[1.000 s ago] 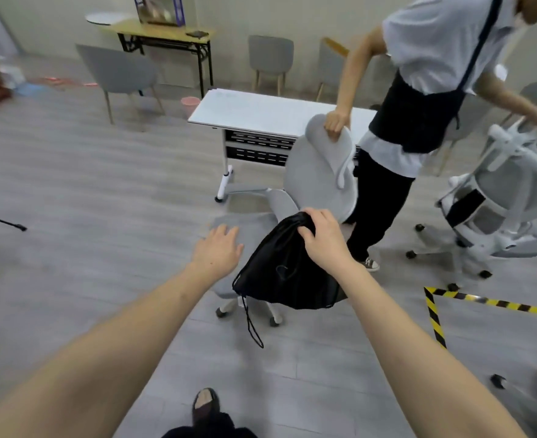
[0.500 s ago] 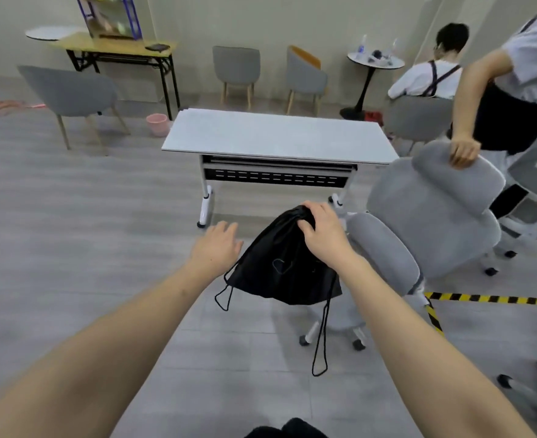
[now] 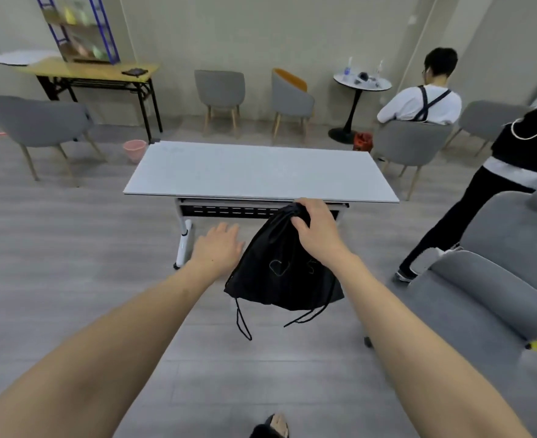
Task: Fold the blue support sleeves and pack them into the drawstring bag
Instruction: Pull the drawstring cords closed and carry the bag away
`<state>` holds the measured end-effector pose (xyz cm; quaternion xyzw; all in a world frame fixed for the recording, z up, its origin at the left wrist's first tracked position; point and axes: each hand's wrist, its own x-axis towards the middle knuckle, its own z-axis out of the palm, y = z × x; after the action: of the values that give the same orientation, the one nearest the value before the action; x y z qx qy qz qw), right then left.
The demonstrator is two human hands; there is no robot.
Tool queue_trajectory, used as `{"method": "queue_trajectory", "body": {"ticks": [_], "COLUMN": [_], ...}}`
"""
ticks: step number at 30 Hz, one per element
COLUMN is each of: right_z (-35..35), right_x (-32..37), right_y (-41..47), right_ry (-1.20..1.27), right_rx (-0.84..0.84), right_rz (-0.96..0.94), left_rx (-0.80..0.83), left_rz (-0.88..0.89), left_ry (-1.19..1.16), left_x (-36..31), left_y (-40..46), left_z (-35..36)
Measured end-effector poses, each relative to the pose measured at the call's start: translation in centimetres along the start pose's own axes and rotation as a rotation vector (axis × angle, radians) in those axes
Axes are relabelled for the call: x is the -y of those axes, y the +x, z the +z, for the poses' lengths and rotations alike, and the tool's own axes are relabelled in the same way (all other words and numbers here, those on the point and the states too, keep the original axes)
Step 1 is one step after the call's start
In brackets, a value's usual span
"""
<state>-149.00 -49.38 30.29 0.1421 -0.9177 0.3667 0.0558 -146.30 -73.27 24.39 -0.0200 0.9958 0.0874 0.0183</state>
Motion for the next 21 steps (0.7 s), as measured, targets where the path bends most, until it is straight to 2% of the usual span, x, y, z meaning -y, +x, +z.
{"method": "queue_trajectory", "body": {"ticks": [8,21], "right_z": [-3.9,-7.7], "right_x": [-2.4,-3.2], "right_y": [17.1,45.9], "right_ry": [0.006,0.031], "right_rx": [-0.007,-0.234], "right_rz": [-0.089,-0.218], "left_rx": [-0.107,-0.216], "left_rz": [-0.047,0.018], "left_ry": [-0.034,-0.017], "left_x": [-1.2,-1.1], "left_y": [14.6,43.0], "left_z": [-2.3,-9.4]}}
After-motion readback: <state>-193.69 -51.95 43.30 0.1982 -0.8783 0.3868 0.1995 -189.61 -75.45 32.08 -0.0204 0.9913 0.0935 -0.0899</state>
